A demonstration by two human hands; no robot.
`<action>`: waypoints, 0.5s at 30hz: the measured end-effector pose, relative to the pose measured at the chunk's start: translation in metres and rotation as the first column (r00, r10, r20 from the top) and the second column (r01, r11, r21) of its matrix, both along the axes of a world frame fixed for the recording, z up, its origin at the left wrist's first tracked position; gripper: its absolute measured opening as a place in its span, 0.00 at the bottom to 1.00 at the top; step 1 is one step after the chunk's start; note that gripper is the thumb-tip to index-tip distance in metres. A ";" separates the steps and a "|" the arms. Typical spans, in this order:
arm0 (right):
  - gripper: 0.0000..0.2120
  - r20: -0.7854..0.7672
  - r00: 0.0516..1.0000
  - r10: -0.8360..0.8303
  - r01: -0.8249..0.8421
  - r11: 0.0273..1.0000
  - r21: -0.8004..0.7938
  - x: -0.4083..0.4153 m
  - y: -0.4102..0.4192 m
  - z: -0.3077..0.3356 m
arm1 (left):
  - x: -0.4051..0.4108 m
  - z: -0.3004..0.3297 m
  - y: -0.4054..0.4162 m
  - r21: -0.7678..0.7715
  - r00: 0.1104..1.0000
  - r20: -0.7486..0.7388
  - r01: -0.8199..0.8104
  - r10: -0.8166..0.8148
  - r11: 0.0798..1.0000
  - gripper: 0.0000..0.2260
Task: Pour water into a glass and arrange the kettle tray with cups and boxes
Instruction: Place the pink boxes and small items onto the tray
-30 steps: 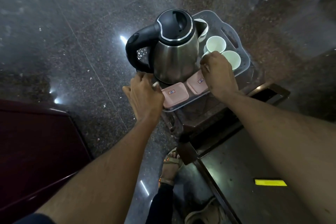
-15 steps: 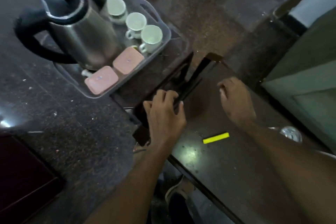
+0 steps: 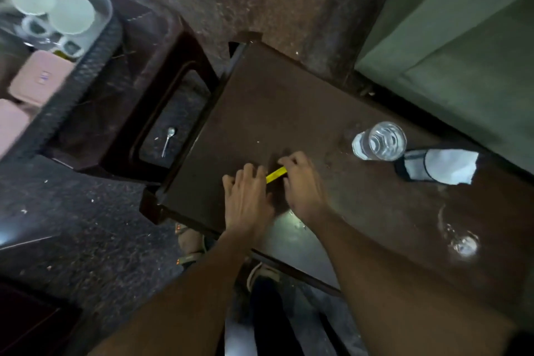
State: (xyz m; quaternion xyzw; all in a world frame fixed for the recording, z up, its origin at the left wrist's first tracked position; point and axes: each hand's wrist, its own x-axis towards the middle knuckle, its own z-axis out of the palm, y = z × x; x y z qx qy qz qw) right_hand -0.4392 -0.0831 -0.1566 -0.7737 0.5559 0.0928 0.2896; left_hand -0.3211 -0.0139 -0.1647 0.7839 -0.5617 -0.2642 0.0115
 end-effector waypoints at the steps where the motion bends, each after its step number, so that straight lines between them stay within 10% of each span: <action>1: 0.21 0.004 1.000 -0.016 0.016 1.000 -0.007 -0.001 0.002 -0.004 | -0.002 -0.002 -0.001 0.009 1.000 0.015 0.003 -0.003 1.000 0.16; 15: 0.10 0.090 0.993 -0.072 0.080 0.993 -0.092 -0.037 -0.003 -0.020 | -0.025 -0.011 -0.015 -0.082 0.998 0.064 -0.004 0.009 0.997 0.13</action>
